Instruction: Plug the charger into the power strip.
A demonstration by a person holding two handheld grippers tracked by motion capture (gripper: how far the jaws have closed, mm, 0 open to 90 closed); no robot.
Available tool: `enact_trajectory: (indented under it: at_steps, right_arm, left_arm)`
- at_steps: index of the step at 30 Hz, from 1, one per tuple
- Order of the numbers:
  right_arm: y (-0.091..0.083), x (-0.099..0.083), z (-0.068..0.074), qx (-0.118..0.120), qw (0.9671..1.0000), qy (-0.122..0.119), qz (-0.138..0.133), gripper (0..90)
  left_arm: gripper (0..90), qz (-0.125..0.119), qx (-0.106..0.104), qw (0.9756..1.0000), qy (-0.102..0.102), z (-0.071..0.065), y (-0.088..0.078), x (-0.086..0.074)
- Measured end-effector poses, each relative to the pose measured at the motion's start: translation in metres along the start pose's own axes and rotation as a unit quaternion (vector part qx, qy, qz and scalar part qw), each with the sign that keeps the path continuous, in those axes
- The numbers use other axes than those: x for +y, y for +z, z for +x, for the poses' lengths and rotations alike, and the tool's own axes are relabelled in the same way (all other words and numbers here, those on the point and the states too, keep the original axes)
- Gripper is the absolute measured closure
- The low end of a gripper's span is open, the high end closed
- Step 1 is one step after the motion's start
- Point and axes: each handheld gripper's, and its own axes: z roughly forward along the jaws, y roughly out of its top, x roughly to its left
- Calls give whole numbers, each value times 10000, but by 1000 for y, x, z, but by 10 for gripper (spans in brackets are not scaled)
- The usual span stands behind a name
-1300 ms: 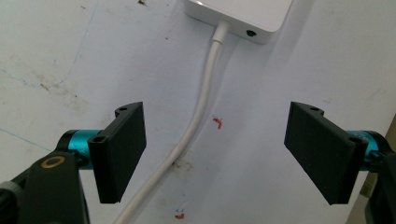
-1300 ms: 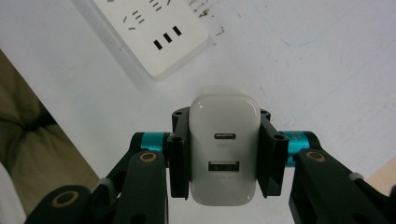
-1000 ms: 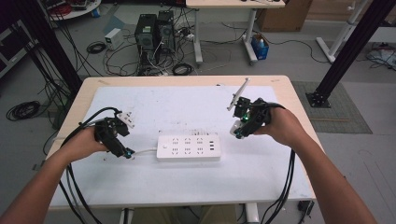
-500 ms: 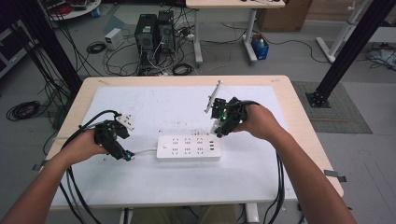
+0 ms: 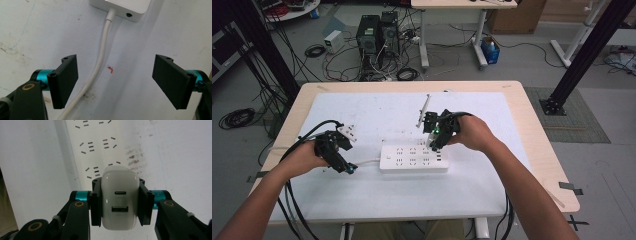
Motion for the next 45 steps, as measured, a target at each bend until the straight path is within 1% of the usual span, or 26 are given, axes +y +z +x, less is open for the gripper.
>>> enact_trajectory:
  at_steps: [6,7,9,10,11,12,13,15,16,17,18,19,20,24,26,27,30,33,35,38,39,40,42,43,44,45]
  right_arm:
    - [15,8,-2,51,10000,4,72,623]
    - [17,9,-2,63,9999,-24,80,623]
    - [20,10,-2,69,9999,-40,82,623]
    - [23,11,-2,92,9999,-66,78,623]
    - [25,12,-2,109,9999,-74,85,623]
    - [28,13,-2,122,9998,-96,86,623]
    - [30,14,-1,119,9998,-91,121,623]
    - [35,15,-3,134,9996,-144,196,623]
    - [36,15,-3,133,9996,-153,189,623]
    - [37,15,-3,129,9996,-123,196,623]
    - [38,15,-4,168,9996,-165,178,623]
    - [38,16,-4,166,9996,-145,197,623]
    - [39,16,-4,166,9995,-169,216,623]
    - [44,15,-6,209,9991,-303,212,623]
    - [46,16,-6,215,9990,-325,208,623]
    - [47,17,-6,252,9987,-398,201,623]
    - [48,17,-7,278,9981,-481,274,623]
    - [49,16,-7,283,9967,-601,475,623]
    - [49,18,-8,313,9965,-538,554,623]
    - [49,21,-7,275,9960,-480,705,623]
    - [50,23,-7,257,9955,-469,781,622]
    - [50,24,-6,267,9954,-397,835,622]
    - [50,25,-7,261,9951,-367,877,620]
    - [51,27,-8,306,9948,-244,944,619]
    - [51,27,-8,306,9948,-244,944,619]
    - [51,30,-9,318,9933,-263,1078,620]
  left_arm:
    - [210,-5,-14,10000,-14,1,0,-1]
    - [210,-43,-24,10000,-59,0,1,-2]
    - [210,-3,-16,10000,-11,2,0,-2]
    - [210,-47,-23,10000,-65,1,0,-3]
    - [210,38,-20,10000,26,3,0,-3]
    - [210,-40,-15,10000,-68,1,1,-4]
    - [210,-31,-31,10000,-75,1,2,-4]
    - [210,42,-19,10000,15,2,1,-5]
    - [210,18,-36,10000,-36,2,2,-6]
    - [209,22,-35,10000,-17,2,1,-7]
    - [210,38,-40,10000,-2,3,1,-8]
    - [210,-21,-34,10000,-79,2,2,-8]
    - [210,26,-35,10000,-42,3,1,-9]
    - [210,-23,-60,9999,-110,3,4,-10]
    - [210,29,-67,9999,-75,4,4,-10]
    - [209,23,-72,9999,-72,4,4,-10]
    - [210,3,-88,9999,-89,4,5,-10]
    - [210,-24,-95,9999,-131,4,6,-10]
    - [210,16,-104,9999,-56,5,6,-10]
    - [210,20,-108,9999,-56,5,6,-9]
    - [210,-19,-114,9999,-110,4,7,-9]
    - [210,-38,-121,9999,-117,4,7,-9]
    - [210,-36,-125,9998,-127,4,7,-9]
    - [210,-55,-123,9998,-131,4,8,-10]
    - [210,-55,-123,9998,-131,4,8,-10]
    - [210,-52,-127,9998,-134,3,8,-10]
